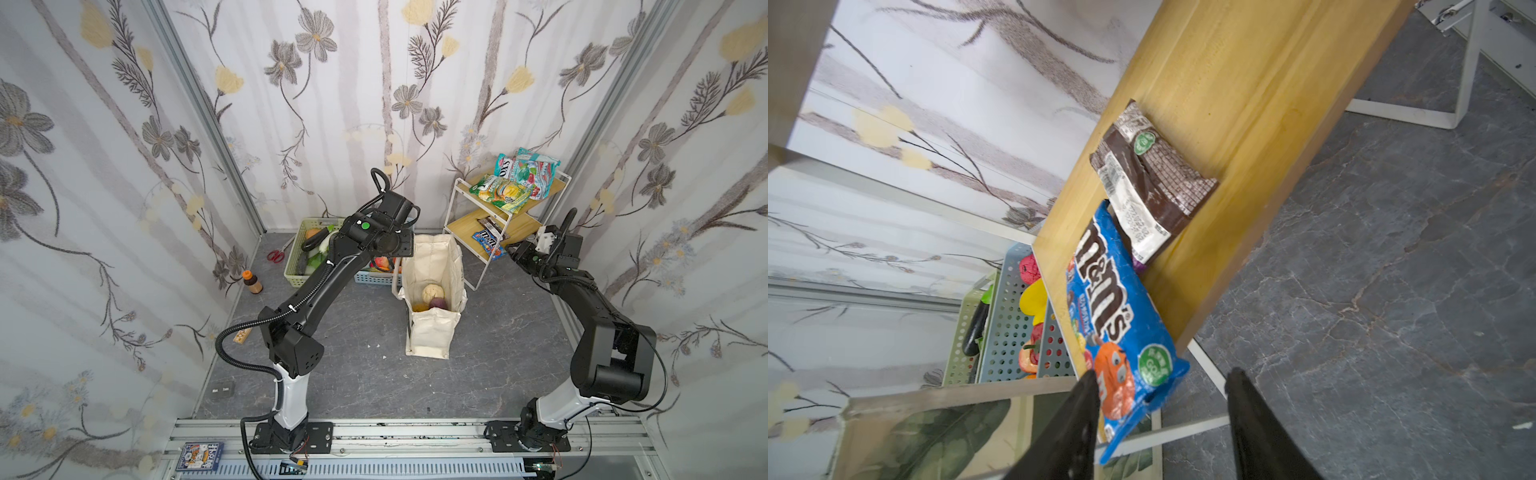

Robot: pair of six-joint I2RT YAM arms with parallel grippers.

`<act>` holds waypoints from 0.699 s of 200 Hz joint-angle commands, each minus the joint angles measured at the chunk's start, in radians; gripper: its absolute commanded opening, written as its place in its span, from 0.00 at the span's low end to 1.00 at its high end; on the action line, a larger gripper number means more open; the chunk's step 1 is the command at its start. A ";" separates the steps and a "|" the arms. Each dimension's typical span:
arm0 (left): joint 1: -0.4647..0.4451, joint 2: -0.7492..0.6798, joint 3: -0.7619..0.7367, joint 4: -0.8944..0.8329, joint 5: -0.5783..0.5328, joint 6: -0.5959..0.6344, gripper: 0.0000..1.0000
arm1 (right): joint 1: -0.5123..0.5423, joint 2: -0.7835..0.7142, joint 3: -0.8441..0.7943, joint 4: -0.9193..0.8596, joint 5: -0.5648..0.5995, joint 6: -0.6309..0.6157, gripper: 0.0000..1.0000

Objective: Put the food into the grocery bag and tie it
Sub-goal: 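Close the right gripper on the blue M&M's pack on the shelf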

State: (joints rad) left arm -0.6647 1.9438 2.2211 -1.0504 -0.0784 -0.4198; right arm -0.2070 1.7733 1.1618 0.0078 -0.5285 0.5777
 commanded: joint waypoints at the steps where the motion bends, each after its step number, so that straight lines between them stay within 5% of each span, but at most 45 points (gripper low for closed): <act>1: 0.001 0.009 0.011 0.008 -0.005 -0.013 0.63 | 0.000 0.005 -0.009 0.122 -0.051 0.073 0.52; 41: 0.001 0.011 0.018 0.004 -0.006 -0.011 0.63 | 0.027 0.070 0.018 0.107 -0.056 0.068 0.51; 140: 0.001 0.002 0.006 -0.002 -0.020 -0.013 0.63 | 0.022 0.063 -0.010 0.103 -0.047 0.072 0.12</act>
State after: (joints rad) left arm -0.6647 1.9518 2.2288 -1.0512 -0.0792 -0.4202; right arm -0.1783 1.8545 1.1660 0.0875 -0.5701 0.6460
